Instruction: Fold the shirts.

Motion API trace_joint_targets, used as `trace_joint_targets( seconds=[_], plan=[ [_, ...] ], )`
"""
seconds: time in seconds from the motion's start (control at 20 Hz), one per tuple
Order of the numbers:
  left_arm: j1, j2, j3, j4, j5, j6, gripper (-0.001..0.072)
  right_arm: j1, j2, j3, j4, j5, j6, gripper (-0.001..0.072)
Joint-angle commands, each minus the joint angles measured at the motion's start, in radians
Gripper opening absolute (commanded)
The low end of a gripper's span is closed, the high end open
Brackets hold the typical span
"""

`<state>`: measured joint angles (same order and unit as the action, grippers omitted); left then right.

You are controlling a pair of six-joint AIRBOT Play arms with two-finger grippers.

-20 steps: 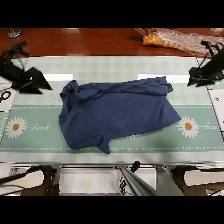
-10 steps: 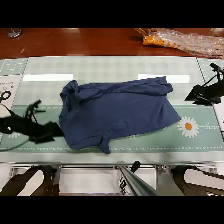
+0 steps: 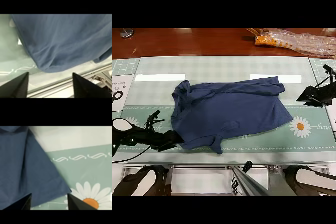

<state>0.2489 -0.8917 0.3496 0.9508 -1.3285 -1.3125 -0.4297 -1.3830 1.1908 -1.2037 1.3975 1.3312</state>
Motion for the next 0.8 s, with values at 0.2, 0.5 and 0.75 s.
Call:
trace_joint_targets(
  seconds=[0.2, 0.5, 0.75],
  plan=[
    [0.000, -0.013, -0.053, -0.100, 0.126, 0.045, 0.0569, 0.000, 0.001, -0.001, 0.003, 0.035, -0.001, 0.0530],
    [-0.055, -0.084, -0.089, -0.180, 0.187, 0.093, 0.0546, 0.000, 0.001, 0.000, 0.003, 0.052, 0.000, 0.0530],
    [-0.101, -0.106, -0.087, -0.288, 0.235, 0.134, 0.0021, -0.001, 0.001, 0.000, -0.005, 0.079, -0.002, 0.0530]
  ],
)
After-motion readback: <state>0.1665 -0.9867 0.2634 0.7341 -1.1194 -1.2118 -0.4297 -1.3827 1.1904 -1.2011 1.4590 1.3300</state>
